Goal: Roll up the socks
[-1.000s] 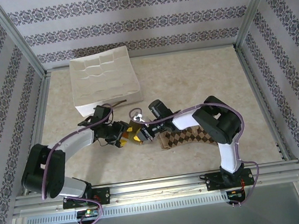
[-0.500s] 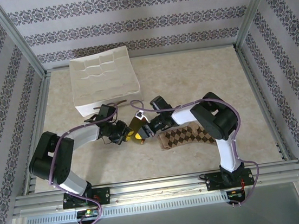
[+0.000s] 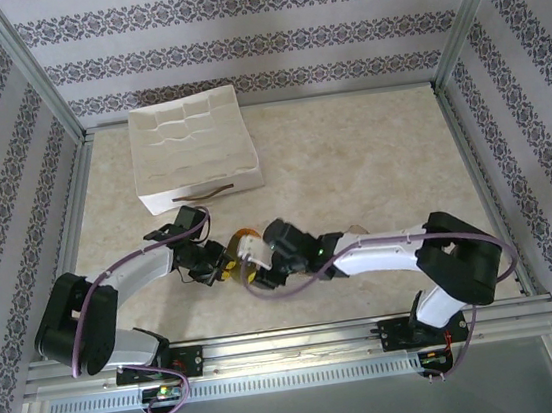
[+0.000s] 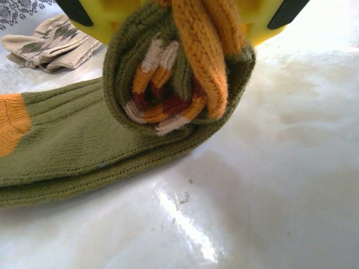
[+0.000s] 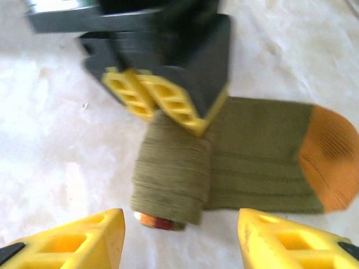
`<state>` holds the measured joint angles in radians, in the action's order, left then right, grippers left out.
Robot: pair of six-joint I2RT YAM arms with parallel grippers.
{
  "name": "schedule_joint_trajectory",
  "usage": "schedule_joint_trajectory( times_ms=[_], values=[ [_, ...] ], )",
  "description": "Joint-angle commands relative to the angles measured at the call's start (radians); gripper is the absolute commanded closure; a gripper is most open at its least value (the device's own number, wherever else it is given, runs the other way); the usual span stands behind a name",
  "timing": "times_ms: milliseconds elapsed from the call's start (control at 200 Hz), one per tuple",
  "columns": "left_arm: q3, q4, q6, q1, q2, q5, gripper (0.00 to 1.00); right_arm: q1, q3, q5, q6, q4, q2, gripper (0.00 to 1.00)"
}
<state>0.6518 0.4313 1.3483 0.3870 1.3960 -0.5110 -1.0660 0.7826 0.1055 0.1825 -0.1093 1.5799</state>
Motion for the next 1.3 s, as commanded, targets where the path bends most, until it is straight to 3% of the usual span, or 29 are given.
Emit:
schedule_joint_trajectory(
  times_ms=[0,180,405,470,590,640,719,824,889,1089,1294],
  values=[
    [-0.011,0.105,0.026,0.006,0.015,0.054,1.0,-0.088,0.022,-0.287,0.125,0.013,0.053,0.45],
    [0.002,0.104,0.017,0.006,0.029,0.048,1.0,-0.172,0.119,-0.428,0.201,-0.016,0.181,0.43],
    [0.005,0.098,0.012,0.005,0.029,0.038,1.0,-0.174,0.22,-0.488,0.233,0.026,0.31,0.47],
    [0.003,0.094,0.011,0.004,0.025,0.036,1.0,-0.166,0.234,-0.486,0.219,0.058,0.343,0.55],
    [0.007,0.093,0.009,0.001,0.01,0.03,1.0,-0.142,0.227,-0.454,0.167,0.092,0.361,0.82],
    [0.013,0.095,0.005,-0.005,-0.009,0.029,0.94,-0.127,0.219,-0.424,0.145,0.109,0.358,0.92],
    [0.028,0.104,0.002,-0.029,-0.053,0.039,0.66,-0.091,0.209,-0.297,0.1,0.137,0.347,1.0],
    [0.054,0.115,-0.007,-0.081,-0.108,0.042,0.39,-0.045,0.198,-0.139,0.052,0.157,0.342,1.0],
    [0.071,0.117,-0.016,-0.114,-0.127,0.033,0.28,-0.018,0.202,-0.047,0.027,0.171,0.346,1.0],
    [0.104,0.115,-0.043,-0.189,-0.126,-0.002,0.25,0.064,0.245,0.159,-0.04,0.219,0.382,1.0],
    [0.083,0.126,-0.043,-0.195,-0.159,-0.011,0.27,0.146,0.298,0.337,-0.126,0.241,0.43,1.0]
  ],
)
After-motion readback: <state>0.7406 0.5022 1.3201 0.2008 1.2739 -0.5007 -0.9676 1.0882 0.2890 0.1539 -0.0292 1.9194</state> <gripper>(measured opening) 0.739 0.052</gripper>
